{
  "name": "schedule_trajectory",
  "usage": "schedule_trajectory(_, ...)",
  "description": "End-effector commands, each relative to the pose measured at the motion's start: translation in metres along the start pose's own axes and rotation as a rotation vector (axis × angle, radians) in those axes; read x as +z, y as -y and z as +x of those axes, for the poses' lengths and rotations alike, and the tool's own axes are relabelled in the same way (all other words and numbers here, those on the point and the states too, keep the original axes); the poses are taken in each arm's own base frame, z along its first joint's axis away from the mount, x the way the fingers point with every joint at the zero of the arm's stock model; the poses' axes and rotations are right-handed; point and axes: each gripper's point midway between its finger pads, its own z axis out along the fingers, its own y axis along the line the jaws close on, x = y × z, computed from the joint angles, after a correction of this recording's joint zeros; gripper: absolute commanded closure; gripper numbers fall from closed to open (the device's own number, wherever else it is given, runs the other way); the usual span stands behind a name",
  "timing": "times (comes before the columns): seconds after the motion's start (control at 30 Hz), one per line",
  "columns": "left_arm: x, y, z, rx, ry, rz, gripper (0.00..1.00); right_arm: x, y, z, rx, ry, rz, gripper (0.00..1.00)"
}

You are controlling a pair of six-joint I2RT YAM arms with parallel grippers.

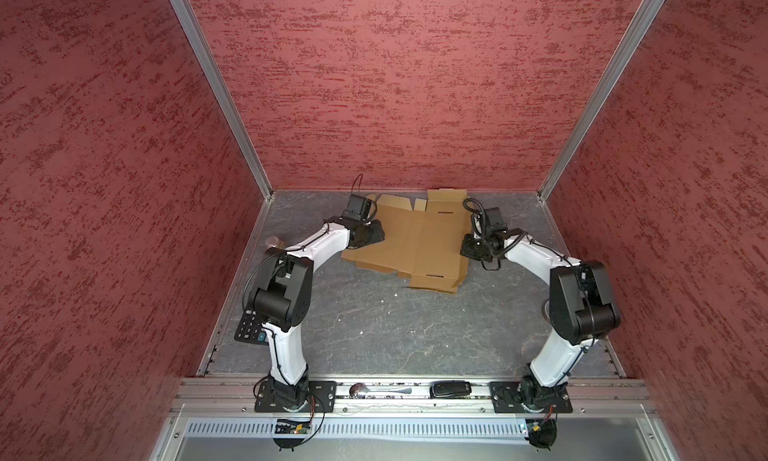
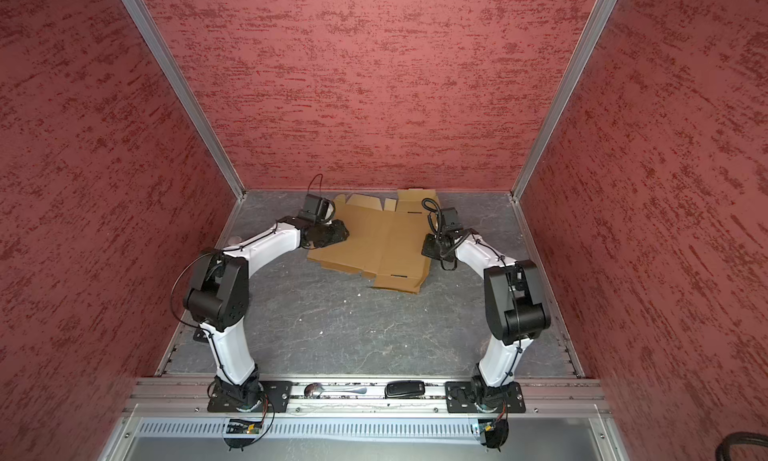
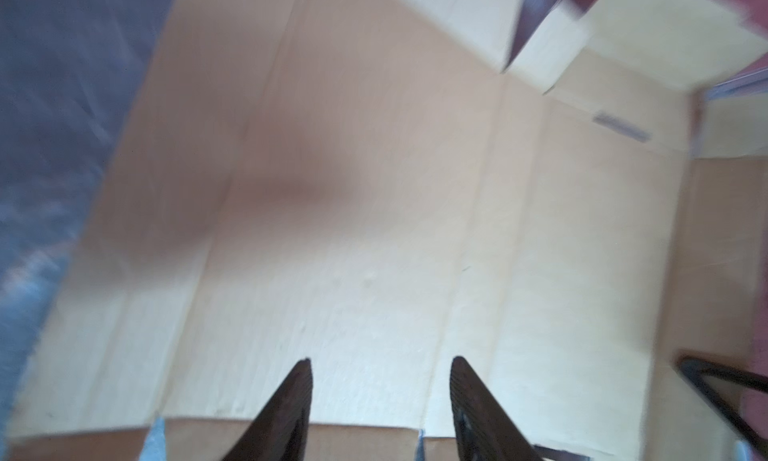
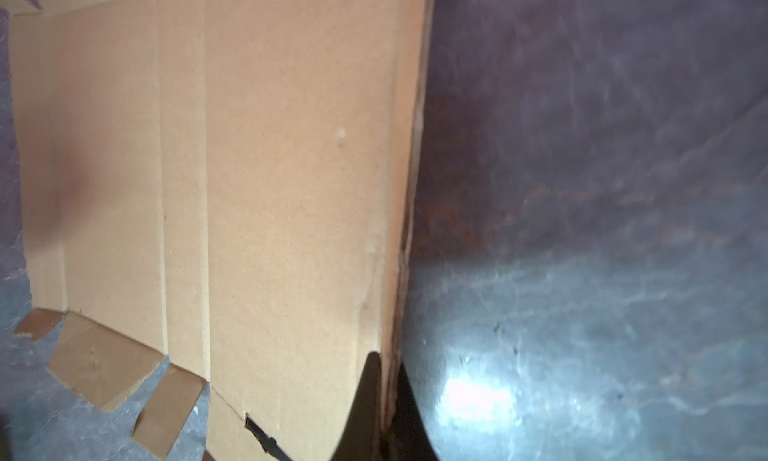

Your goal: Fold the paper box

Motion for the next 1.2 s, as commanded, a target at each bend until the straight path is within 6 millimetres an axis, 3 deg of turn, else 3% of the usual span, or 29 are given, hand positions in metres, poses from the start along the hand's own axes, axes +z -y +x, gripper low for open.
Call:
schedule_trajectory(0.0,-0.019,0.012,-0.012,0.124,-0.005,0.042,0.4,0.001,0.011,0.003,-0.142,-0.078,0.084,0.96)
schedule_trajectory(0.27,-0.038,0.032,-0.039,0.335,0.06,0.081,0.24,0.002,0.012,-0.02,-0.338,-0.115,0.142,0.96)
schedule_trajectory(0.43,-0.041,0.044,-0.056,0.431,0.085,0.103,0.22,0.0,0.017,-0.031,-0.443,-0.099,0.196,0.97)
schedule_trajectory(0.67,-0.027,0.05,-0.065,0.476,0.065,0.139,0.23,-0.001,0.013,-0.041,-0.589,-0.08,0.241,0.97)
schedule_trajectory(1.17,0.007,0.043,-0.075,0.473,0.014,0.167,0.29,0.004,-0.033,-0.049,-0.806,-0.02,0.176,0.97)
